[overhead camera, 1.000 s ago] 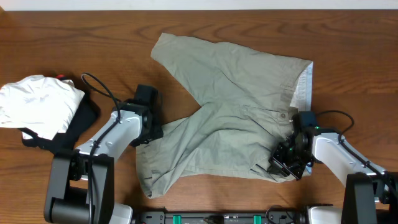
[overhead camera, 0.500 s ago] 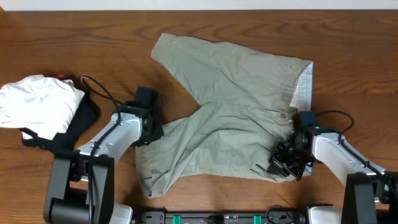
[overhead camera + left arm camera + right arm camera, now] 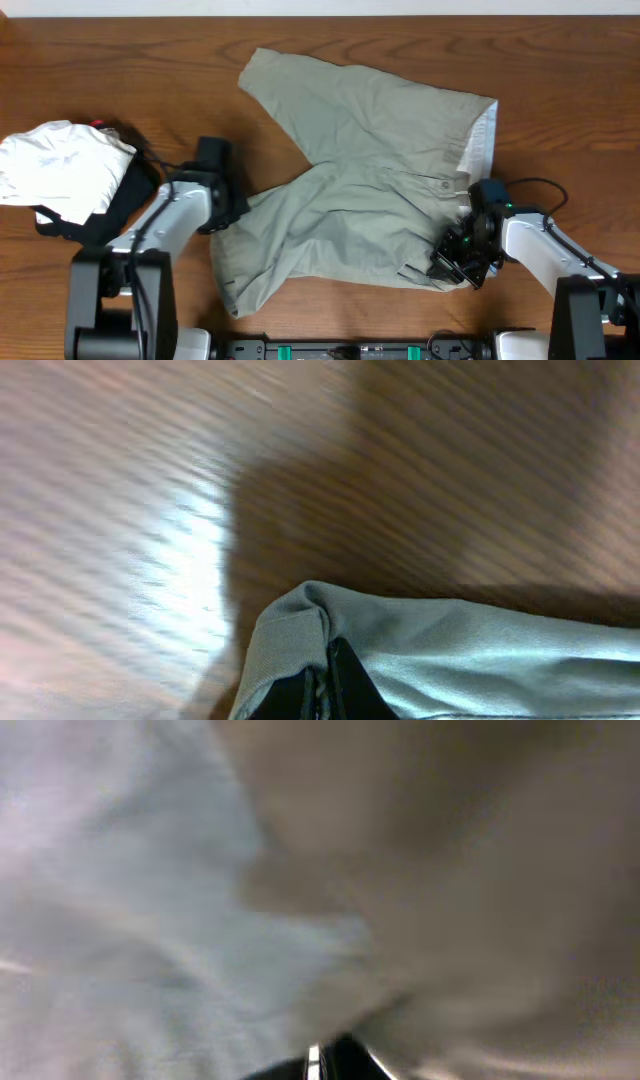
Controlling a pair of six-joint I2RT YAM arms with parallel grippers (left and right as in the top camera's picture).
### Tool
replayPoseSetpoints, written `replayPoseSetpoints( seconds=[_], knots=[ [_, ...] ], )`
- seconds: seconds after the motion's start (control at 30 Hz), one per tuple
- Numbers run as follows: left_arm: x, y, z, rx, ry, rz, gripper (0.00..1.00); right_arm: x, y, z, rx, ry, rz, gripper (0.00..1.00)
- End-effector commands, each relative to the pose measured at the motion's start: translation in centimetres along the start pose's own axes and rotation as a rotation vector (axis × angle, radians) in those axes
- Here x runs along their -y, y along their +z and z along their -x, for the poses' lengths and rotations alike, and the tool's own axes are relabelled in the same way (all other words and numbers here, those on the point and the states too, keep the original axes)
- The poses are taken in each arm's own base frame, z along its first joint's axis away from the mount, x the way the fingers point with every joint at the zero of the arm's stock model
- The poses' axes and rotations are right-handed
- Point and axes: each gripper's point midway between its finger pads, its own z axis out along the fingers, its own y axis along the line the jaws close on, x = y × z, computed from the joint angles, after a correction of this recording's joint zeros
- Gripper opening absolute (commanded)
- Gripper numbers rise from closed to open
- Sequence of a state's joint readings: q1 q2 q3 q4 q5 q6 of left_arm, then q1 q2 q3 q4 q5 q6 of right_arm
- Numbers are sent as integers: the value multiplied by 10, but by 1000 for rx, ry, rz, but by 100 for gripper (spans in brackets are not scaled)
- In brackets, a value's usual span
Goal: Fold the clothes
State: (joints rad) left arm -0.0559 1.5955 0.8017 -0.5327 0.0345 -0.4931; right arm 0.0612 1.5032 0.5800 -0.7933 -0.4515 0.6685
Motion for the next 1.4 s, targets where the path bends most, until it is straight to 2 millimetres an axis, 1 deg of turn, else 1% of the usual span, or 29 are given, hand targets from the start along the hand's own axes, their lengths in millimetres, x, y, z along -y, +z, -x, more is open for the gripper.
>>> replayPoseSetpoints(
  seconds=[0.0,0.17,0.33,0.47,0.53,0.67,0.87,1.0,1.07,1.37],
  knots=[
    [-11,-13,14,29,-44,-58,6,38,14,9,52,6,-166,6],
    [1,-24,18,-22,-102,-270,6,37,14,9,55,5,-165,6],
    [11,-30,16,-51,-65,-372,6,37,13,13,68,14,-158,6],
    [12,-30,16,-36,15,-376,6,40,9,21,83,59,-134,5],
    [12,-30,17,-23,49,-379,6,42,7,24,87,69,-126,6],
    [13,-30,19,-12,62,-383,6,49,4,26,88,76,-135,6],
    [8,-29,6,-70,52,-364,7,50,4,27,90,71,-136,6],
    [3,-29,-8,-128,40,-345,11,50,4,27,90,71,-136,6],
    [2,-29,-13,-148,36,-338,16,50,4,27,91,71,-136,6],
    [-1,-29,-20,-181,29,-327,16,50,4,27,89,68,-136,6]
  ],
)
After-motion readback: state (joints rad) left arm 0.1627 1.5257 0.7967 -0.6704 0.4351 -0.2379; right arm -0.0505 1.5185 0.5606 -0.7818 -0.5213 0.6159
